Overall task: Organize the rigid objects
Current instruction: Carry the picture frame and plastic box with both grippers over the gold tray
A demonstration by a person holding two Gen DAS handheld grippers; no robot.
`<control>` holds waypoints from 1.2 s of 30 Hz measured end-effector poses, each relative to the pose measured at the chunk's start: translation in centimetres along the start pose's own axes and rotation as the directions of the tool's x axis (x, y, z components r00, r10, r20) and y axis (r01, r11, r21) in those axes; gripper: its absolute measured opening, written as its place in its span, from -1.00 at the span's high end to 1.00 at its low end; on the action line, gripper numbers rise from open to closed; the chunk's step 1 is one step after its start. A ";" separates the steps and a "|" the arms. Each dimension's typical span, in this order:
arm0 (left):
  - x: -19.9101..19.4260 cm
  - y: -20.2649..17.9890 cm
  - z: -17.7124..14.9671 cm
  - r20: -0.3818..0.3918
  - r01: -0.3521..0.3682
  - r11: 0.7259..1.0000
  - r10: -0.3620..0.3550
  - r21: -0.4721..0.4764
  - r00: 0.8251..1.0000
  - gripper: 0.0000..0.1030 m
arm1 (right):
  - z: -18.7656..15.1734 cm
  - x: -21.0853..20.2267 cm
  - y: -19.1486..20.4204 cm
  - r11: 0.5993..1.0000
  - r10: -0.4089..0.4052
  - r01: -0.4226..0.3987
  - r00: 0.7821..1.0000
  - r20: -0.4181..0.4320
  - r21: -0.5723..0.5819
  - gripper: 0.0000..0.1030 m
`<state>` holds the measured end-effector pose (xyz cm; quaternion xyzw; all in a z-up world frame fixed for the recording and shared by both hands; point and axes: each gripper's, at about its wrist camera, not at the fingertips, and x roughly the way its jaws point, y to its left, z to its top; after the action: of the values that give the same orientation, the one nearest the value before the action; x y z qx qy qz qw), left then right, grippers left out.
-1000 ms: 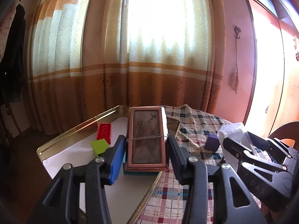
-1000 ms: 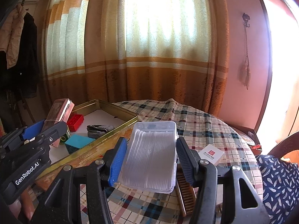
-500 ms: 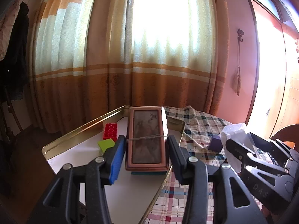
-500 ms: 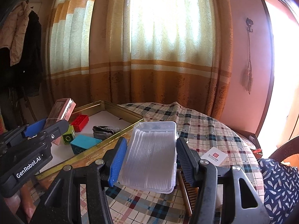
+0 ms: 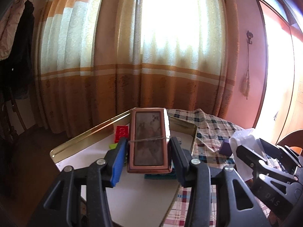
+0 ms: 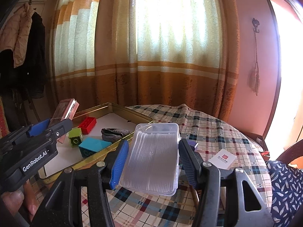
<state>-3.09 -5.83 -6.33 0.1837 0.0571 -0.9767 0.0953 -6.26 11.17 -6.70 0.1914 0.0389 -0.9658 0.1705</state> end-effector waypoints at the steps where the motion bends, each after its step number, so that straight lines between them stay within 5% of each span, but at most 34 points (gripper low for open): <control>1: 0.1 0.2 0.0 0.000 -0.005 1.000 0.005 -0.002 1.000 0.12 | 0.0 0.0 0.1 1.000 0.004 -0.004 1.000 -0.002 0.003 -0.12; 36: 1.4 4.0 0.5 -0.016 -0.086 0.995 0.086 -0.054 0.996 0.12 | 0.1 1.1 4.2 0.995 0.100 -0.100 0.995 0.005 0.007 -0.12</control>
<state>-3.67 -10.07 -6.70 0.1902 0.0764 -0.9684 0.1418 -5.87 6.89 -7.05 0.1913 0.0255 -0.9566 0.2182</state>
